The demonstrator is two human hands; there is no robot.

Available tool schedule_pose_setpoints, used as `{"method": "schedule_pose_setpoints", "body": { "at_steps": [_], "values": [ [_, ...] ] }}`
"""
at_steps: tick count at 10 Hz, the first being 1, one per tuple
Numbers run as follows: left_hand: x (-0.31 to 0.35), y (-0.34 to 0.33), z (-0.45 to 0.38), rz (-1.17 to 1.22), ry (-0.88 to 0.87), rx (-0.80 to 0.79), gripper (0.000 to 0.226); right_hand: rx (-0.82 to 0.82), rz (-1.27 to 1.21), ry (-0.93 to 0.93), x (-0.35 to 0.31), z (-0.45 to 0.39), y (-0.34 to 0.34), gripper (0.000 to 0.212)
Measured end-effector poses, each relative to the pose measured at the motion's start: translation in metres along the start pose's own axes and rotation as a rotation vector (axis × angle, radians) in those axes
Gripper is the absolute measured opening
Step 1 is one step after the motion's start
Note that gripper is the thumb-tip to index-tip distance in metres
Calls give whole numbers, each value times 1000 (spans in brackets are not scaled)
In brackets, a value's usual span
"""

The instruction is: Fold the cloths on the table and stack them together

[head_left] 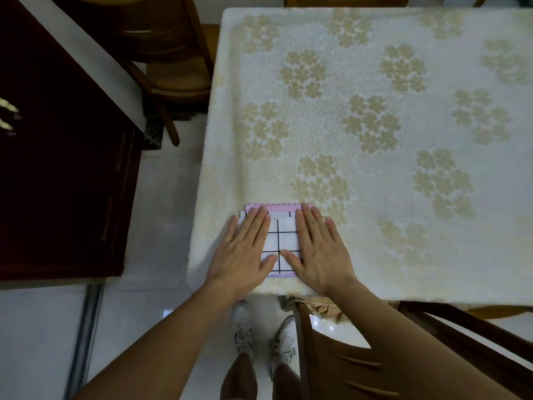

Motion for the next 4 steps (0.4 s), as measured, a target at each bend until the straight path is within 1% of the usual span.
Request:
{"method": "schedule_pose_setpoints", "body": {
  "at_steps": [1, 2, 3, 4],
  "values": [
    [7, 19, 6, 21, 20, 47, 78, -24, 11, -8, 4, 4, 19, 82],
    [9, 48, 13, 37, 65, 129, 74, -23, -21, -36, 7, 4, 48, 77],
    [2, 79, 19, 68, 100, 152, 73, -6, -46, -56, 9, 0, 84, 76],
    [-7, 119, 27, 93, 134, 253, 73, 39, -30, -60, 11, -8, 132, 83]
  ]
}}
Point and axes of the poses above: each hand's wrist, its own z-axis away from the middle knuckle, its own y-axis out of the back of the hand, x = y × z, the point moved 2 cm from there along -z, towards the middle knuckle, and after that the axes turned 15 degrees about z, right-handed, at the moved point
